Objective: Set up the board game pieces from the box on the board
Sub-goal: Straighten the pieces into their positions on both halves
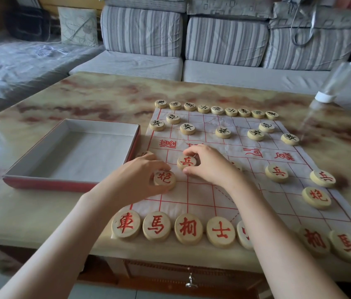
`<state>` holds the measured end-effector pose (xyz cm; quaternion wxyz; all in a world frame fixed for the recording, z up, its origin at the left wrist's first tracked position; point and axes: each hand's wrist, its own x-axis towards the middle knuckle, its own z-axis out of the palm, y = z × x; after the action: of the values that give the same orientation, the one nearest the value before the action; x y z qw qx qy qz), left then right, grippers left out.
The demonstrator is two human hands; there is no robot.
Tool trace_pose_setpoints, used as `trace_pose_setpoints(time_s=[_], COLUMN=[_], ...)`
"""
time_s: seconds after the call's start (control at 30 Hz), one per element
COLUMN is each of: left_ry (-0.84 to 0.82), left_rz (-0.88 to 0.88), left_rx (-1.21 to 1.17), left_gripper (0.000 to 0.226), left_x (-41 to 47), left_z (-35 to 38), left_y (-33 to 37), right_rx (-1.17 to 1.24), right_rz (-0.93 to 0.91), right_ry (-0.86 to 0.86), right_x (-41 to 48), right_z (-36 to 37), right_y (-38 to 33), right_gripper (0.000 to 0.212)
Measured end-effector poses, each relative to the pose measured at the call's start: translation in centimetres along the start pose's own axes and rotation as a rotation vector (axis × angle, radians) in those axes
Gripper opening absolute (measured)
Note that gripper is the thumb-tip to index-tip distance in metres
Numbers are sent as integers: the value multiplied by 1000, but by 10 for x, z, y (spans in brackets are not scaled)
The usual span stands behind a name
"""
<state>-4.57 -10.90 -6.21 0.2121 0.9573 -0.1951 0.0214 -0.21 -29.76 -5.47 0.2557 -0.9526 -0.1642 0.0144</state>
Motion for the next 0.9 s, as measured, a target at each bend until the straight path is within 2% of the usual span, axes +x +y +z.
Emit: trace_pose_setpoints(time_s=[0.9], left_ry=[15], left_rz=[-101], left_rx=[30], left_gripper=[56], left_x=[-1], left_z=[-1], left_y=[7], right_rx=[31], right_rz=[-1], right_ry=[-29], right_x=[1], right_z=[1], right_y=[6], right_gripper=[51])
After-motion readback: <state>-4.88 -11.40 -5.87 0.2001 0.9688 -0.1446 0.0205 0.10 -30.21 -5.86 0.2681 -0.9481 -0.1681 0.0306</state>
